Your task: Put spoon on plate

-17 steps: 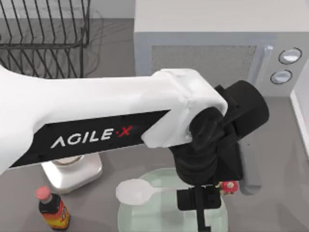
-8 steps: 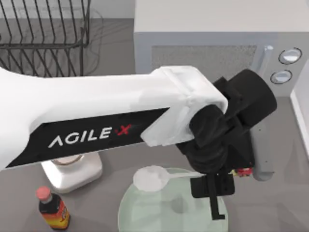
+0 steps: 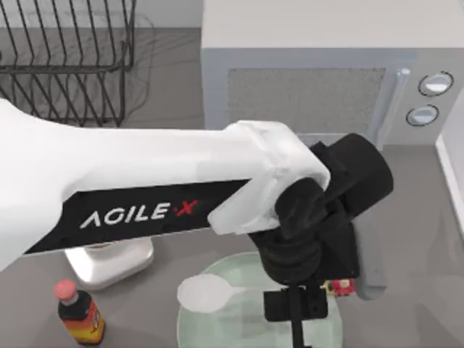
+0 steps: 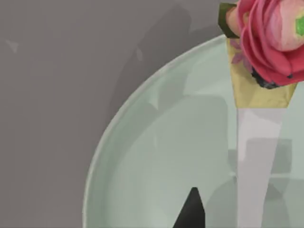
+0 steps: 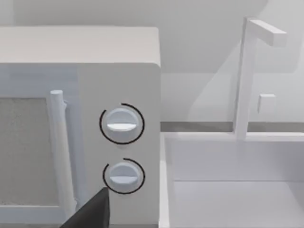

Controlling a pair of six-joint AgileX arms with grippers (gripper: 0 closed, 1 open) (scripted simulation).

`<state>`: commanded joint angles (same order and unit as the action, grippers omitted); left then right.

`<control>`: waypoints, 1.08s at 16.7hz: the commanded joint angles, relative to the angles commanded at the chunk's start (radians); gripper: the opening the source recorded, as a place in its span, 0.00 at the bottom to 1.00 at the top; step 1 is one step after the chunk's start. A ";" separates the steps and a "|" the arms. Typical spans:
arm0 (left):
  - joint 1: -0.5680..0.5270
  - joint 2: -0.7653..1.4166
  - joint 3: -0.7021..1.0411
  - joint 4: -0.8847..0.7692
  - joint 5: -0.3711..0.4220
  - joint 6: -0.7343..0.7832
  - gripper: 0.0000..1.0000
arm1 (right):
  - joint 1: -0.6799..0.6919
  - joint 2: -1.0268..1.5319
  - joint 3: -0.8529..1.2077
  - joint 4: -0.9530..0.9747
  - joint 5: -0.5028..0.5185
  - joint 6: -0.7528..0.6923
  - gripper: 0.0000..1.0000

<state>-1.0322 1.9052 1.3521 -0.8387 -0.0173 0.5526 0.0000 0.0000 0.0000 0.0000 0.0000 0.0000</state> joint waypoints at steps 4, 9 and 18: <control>-0.005 0.035 -0.051 -0.028 0.024 0.007 0.00 | 0.000 0.000 0.000 0.000 0.000 0.000 1.00; -0.006 0.054 -0.070 -0.031 0.031 0.008 0.00 | 0.000 0.000 0.000 0.000 0.000 0.000 1.00; -0.006 0.054 -0.070 -0.031 0.031 0.008 0.60 | 0.000 0.000 0.000 0.000 0.000 0.000 1.00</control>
<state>-1.0378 1.9589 1.2821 -0.8692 0.0138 0.5609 0.0000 0.0000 0.0000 0.0000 0.0000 0.0000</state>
